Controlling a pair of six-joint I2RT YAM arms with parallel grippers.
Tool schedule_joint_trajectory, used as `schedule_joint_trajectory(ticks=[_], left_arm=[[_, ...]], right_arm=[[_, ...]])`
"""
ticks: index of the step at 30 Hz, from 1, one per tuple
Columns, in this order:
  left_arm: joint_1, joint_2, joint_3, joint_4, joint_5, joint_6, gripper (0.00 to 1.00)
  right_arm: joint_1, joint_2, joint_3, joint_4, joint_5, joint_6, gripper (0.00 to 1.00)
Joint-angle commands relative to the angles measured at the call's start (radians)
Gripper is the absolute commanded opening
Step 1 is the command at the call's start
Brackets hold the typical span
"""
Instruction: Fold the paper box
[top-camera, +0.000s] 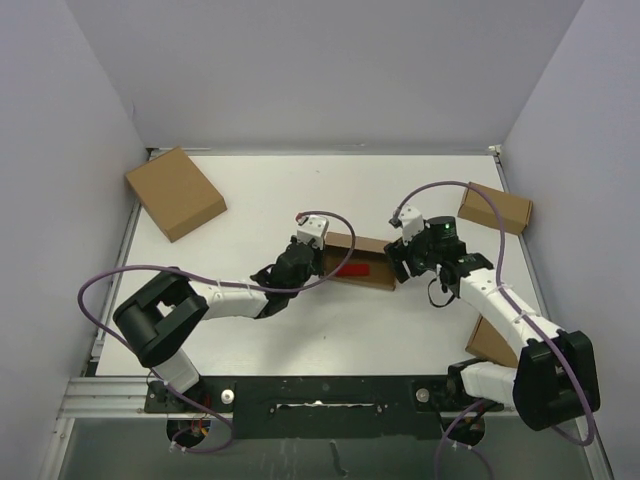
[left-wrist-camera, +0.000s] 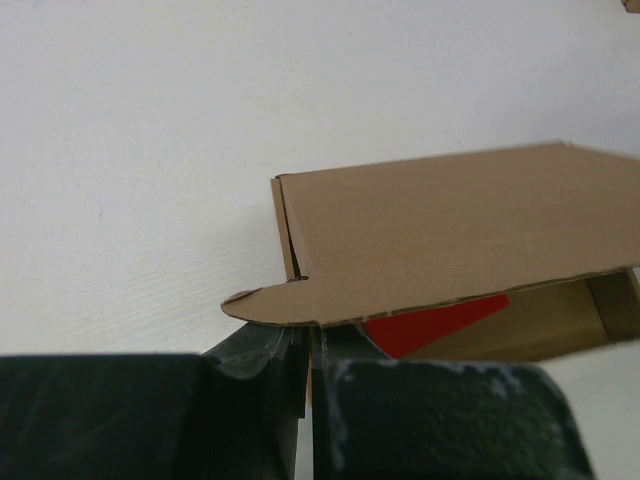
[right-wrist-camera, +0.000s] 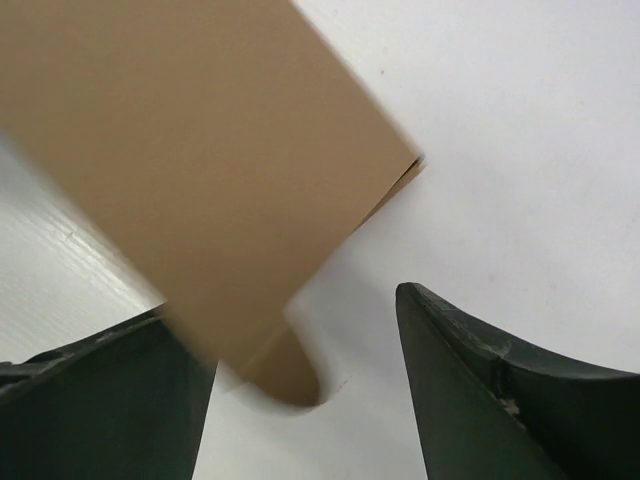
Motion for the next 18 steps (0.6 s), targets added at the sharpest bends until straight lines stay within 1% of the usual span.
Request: schedule_joint_trajectory(ticks=[1, 3, 5, 8, 9, 12, 18], left_arm=[[-0.017, -0.032, 0.051, -0.014, 0.034, -0.021, 0.0], [-0.019, -0.028, 0.052, -0.018, 0.034, -0.017, 0.0], [-0.021, -0.026, 0.052, -0.018, 0.035, -0.009, 0.0], [-0.022, -0.027, 0.052, -0.019, 0.037, -0.003, 0.0], [-0.021, -0.027, 0.052, -0.018, 0.038, -0.001, 0.0], [-0.022, -0.027, 0.052, -0.018, 0.04, 0.001, 0.0], [-0.023, -0.023, 0.052, -0.02, 0.048, 0.001, 0.0]], right_arm=[[-0.056, 0.006, 0.04, -0.068, -0.106, -0.039, 0.69], [-0.091, 0.004, 0.051, -0.093, -0.141, -0.051, 0.69], [-0.142, -0.015, 0.067, -0.137, -0.215, -0.103, 0.69], [-0.233, -0.067, 0.104, -0.279, -0.446, -0.3, 0.7], [-0.249, -0.084, 0.114, -0.328, -0.5, -0.365, 0.7], [-0.273, -0.124, 0.15, -0.476, -0.595, -0.561, 0.71], [-0.276, -0.143, 0.248, -0.767, -0.75, -0.842, 0.75]])
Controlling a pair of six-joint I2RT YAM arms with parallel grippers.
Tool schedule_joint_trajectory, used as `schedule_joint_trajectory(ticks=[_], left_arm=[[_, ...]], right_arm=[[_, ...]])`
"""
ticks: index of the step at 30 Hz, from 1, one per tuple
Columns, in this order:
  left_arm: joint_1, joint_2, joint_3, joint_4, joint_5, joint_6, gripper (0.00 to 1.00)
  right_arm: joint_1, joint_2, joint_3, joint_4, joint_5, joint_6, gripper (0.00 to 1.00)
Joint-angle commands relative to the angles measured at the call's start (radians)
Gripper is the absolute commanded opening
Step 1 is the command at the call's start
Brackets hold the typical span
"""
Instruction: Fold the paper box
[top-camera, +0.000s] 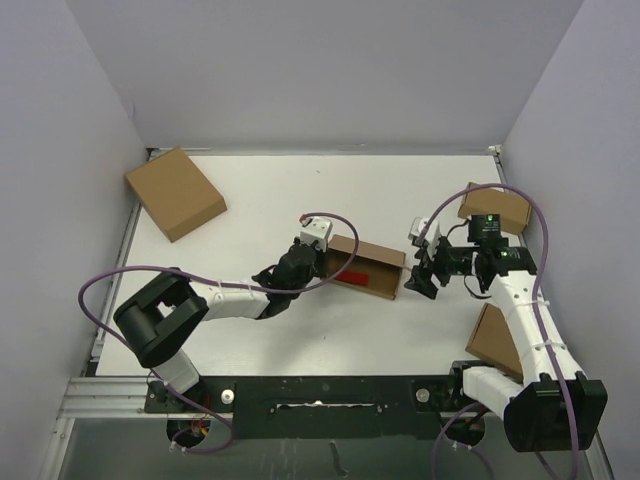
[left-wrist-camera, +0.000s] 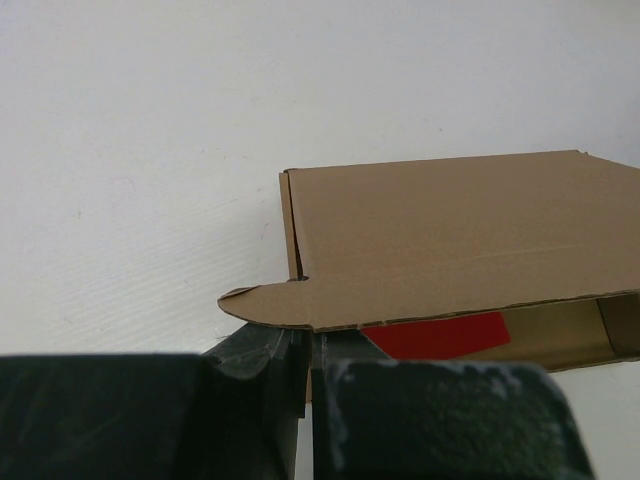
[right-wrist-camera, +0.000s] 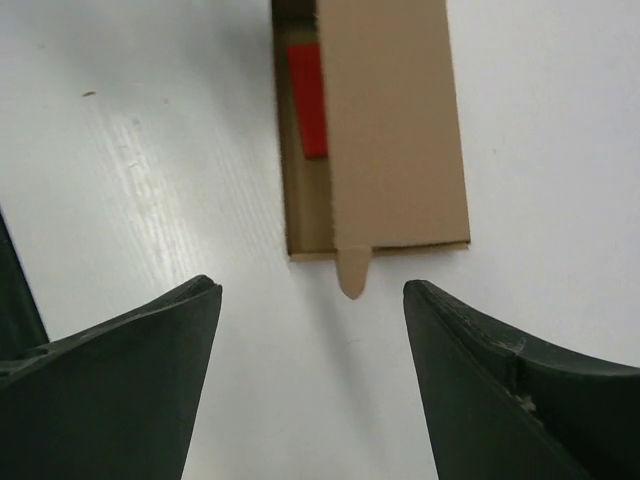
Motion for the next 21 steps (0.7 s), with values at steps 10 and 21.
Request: schedule_joint_trajectory(ticks=[10, 21], left_arm=[[-0.012, -0.032, 0.035, 0.008, 0.032, 0.003, 0.0], [-0.015, -0.038, 0.032, 0.013, 0.04, 0.006, 0.0]], right_arm=[[0.055, 0.199, 0.295, -0.069, -0.368, 0.199, 0.62], [0.121, 0.484, 0.376, 0.0, -0.209, 0.42, 0.24]])
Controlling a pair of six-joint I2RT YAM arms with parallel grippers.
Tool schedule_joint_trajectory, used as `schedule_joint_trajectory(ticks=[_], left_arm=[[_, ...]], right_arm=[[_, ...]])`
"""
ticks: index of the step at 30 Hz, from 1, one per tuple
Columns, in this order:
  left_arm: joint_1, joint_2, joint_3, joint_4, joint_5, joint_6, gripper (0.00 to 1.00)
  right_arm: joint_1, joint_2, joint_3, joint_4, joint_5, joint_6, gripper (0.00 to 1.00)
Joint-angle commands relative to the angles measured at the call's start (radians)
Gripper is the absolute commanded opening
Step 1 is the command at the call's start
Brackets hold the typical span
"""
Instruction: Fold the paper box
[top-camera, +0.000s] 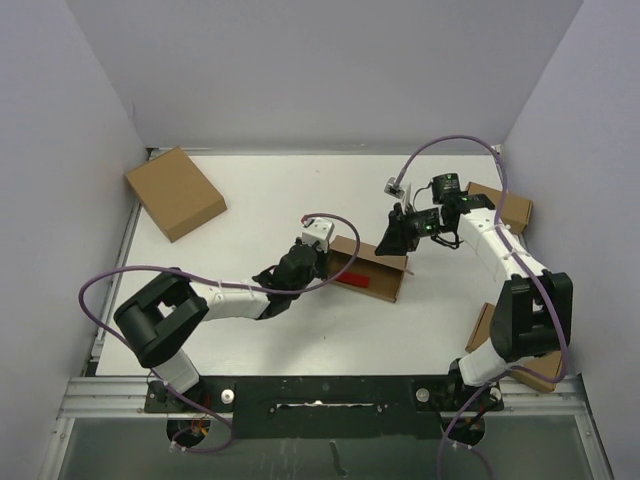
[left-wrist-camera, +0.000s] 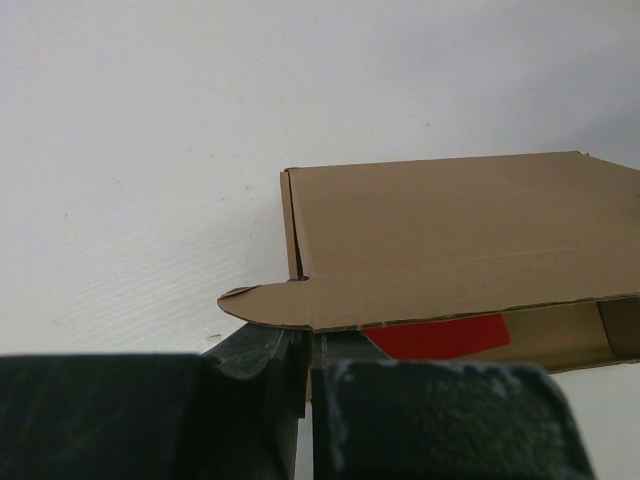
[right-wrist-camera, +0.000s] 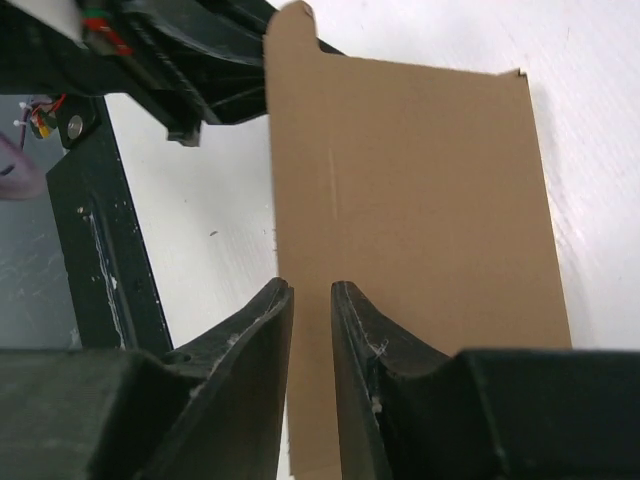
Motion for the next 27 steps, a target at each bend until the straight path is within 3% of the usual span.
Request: schedule_joint_trajectory(ticks=[1, 5, 15, 20, 27], left_arm=[[-0.011, -0.041, 0.029, 0.012, 0.024, 0.002, 0.01], [-0.015, -0.062, 0.014, 0.006, 0.034, 0.002, 0.17], [-0.017, -0.173, -0.048, -0.069, 0.101, 0.007, 0.37], [-0.015, -0.311, -0.102, -0.194, 0.154, 0.001, 0.53], [0.003, -0.578, -0.067, -0.467, 0.261, -0.068, 0.61]], right_arm=[[0.006, 0.042, 0.041, 0.012, 0.021, 0.061, 0.23], [0.017, 0.057, 0.022, 0.023, 0.027, 0.065, 0.23], [0.033, 0.128, 0.001, 0.025, 0.031, 0.066, 0.22], [0.043, 0.143, -0.004, 0.027, 0.042, 0.065, 0.22], [0.059, 0.161, -0.022, 0.031, 0.057, 0.047, 0.22]])
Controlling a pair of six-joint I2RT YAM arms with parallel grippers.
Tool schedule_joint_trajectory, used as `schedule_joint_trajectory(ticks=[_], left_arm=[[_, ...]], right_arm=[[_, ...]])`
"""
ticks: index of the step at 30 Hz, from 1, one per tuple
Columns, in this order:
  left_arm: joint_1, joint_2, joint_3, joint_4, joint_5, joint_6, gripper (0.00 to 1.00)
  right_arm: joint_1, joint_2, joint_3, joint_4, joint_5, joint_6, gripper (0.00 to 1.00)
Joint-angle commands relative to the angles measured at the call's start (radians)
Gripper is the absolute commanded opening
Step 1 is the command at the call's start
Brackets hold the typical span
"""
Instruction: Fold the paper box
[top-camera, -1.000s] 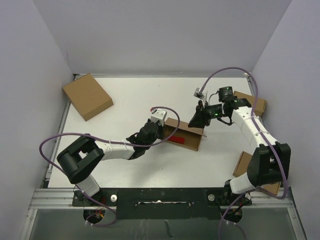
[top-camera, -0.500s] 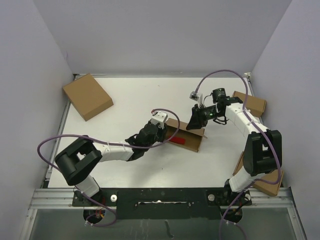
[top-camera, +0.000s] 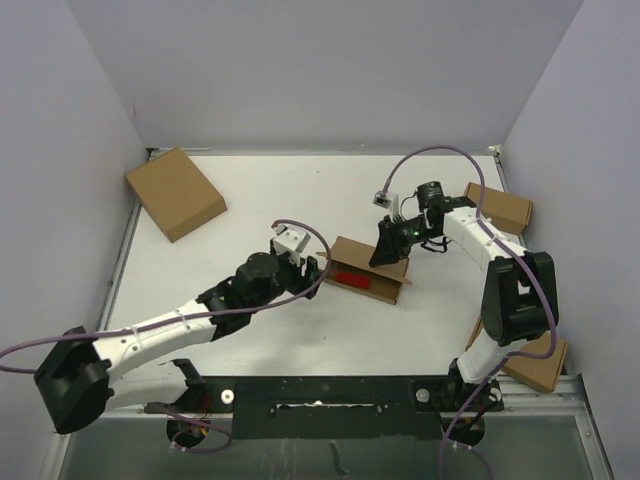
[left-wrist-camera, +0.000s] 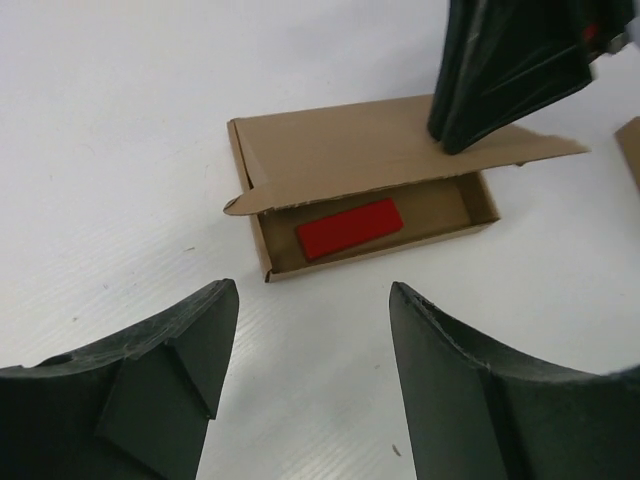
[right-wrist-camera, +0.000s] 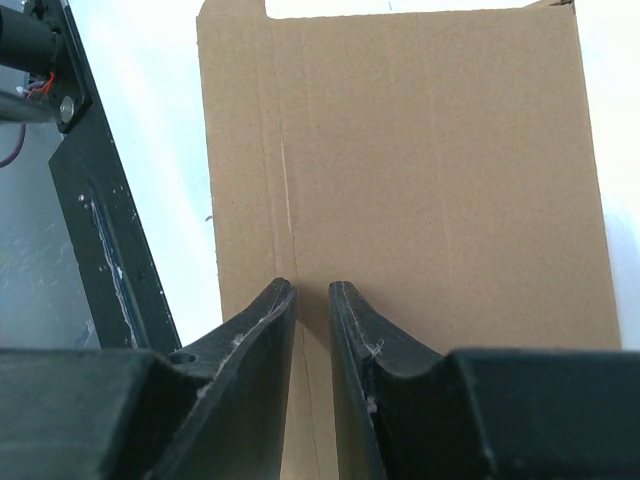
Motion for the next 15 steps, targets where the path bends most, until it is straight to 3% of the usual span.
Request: schedule_joint_trajectory(ticks=[1, 8, 15], left_arm=[[0.019, -0.152, 0.077, -0.181, 0.081, -0.065, 0.61], [0.145, -0.033, 0.221, -0.218, 0.303, -0.167, 0.58], [0.197, 0.209, 0.347, -0.144, 0.447, -0.177, 0.39]], right_arm=[[0.015, 0.014, -0.015, 0.021, 0.007, -0.009, 0.22], [0.031, 0.042, -0.032, 0.011, 0.059, -0.045, 0.22], [0.05, 0.1, -0.035, 0.005, 0.123, -0.055, 0.22]])
